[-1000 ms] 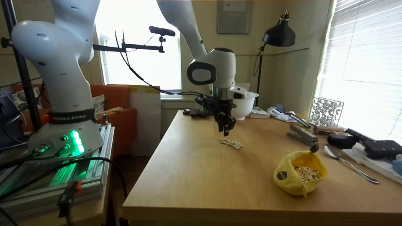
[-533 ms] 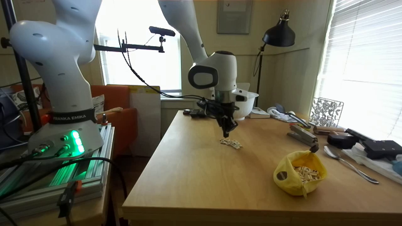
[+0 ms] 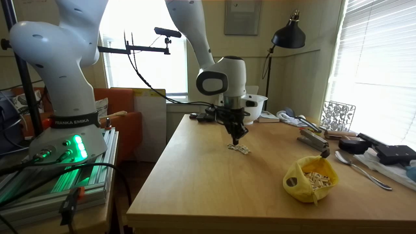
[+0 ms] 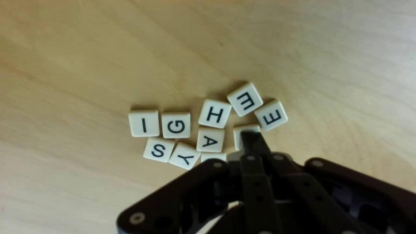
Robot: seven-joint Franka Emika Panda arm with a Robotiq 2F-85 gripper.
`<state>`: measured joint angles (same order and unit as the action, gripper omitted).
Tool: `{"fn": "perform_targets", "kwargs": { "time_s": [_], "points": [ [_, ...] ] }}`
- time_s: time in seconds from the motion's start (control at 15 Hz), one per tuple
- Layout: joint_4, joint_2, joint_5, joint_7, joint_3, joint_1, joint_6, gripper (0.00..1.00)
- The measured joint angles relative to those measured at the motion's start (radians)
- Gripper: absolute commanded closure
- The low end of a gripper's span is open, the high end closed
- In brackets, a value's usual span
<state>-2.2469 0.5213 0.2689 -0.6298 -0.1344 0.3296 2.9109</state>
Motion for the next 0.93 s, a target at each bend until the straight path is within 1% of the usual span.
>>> {"fn": "perform_targets", "kwargs": {
  "time_s": [0.4, 0.93],
  "points": [
    [0.016, 0.011, -0.016, 0.028, -0.008, 0.004, 0.000, 1.00],
    [0.021, 0.018, -0.019, 0.170, -0.014, -0.016, 0.018, 1.00]
  ]
}}
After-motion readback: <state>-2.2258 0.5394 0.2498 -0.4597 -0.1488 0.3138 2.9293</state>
